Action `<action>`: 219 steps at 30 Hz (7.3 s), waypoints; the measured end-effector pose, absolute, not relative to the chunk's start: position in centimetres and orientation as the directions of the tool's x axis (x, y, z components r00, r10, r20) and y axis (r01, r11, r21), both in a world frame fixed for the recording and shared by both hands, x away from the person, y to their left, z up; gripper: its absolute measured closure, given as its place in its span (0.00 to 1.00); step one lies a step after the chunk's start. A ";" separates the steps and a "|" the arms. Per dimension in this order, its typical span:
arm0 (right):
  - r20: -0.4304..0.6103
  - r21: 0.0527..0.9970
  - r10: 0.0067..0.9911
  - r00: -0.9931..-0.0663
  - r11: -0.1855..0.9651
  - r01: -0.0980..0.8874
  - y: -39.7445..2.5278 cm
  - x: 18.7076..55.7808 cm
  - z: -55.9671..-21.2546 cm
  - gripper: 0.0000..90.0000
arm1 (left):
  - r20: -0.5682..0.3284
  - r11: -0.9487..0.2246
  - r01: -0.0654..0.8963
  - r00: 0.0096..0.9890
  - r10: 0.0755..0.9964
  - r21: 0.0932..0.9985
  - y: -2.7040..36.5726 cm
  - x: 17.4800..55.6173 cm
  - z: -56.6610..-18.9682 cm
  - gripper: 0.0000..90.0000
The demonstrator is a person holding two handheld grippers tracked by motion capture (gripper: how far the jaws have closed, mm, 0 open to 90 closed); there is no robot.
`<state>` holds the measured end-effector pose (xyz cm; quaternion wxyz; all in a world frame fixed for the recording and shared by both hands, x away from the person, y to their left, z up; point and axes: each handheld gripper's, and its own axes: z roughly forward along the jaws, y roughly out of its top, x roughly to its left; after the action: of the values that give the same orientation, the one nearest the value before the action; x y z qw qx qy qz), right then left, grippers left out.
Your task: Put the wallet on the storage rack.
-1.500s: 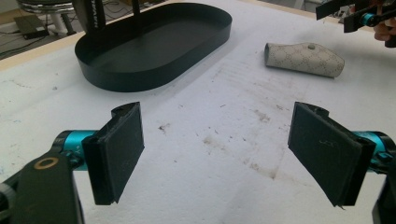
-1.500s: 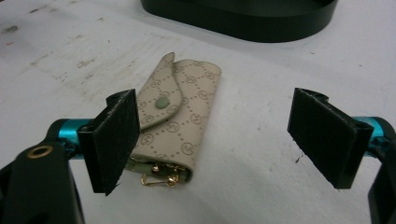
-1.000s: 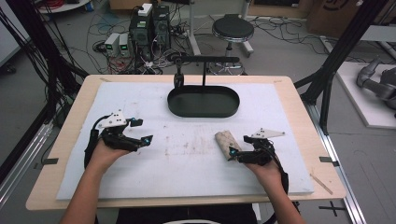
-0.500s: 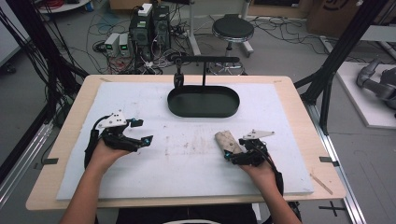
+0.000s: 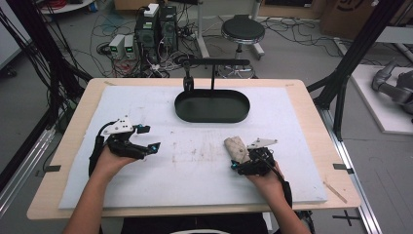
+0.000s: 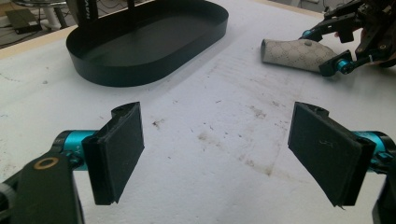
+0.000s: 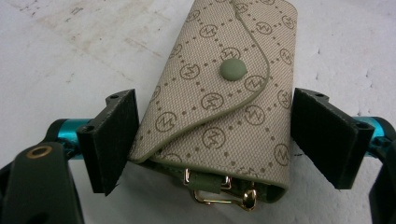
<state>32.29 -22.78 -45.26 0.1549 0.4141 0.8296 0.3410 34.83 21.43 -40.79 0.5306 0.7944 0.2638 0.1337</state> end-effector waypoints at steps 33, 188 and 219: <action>0.043 0.780 0.710 -0.703 0.416 0.467 -25.0 35.3 -40.7 0.42 | -0.057 -0.304 0.284 0.809 0.586 0.909 21.7 34.8 -40.8 0.20; 0.098 0.779 0.671 -0.735 0.408 0.476 -25.8 41.5 -39.8 0.22 | -0.079 -0.295 0.324 0.782 0.619 0.899 22.1 33.8 -42.0 0.20; 0.093 0.836 0.670 -0.736 0.350 0.424 -28.1 35.0 -42.8 0.22 | -0.094 -0.275 0.325 0.783 0.615 0.905 21.8 34.2 -42.4 0.20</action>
<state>35.02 -28.11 -42.81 0.1341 0.3374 0.8105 0.4596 34.20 21.78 -42.39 0.5229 0.7861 0.2989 0.1389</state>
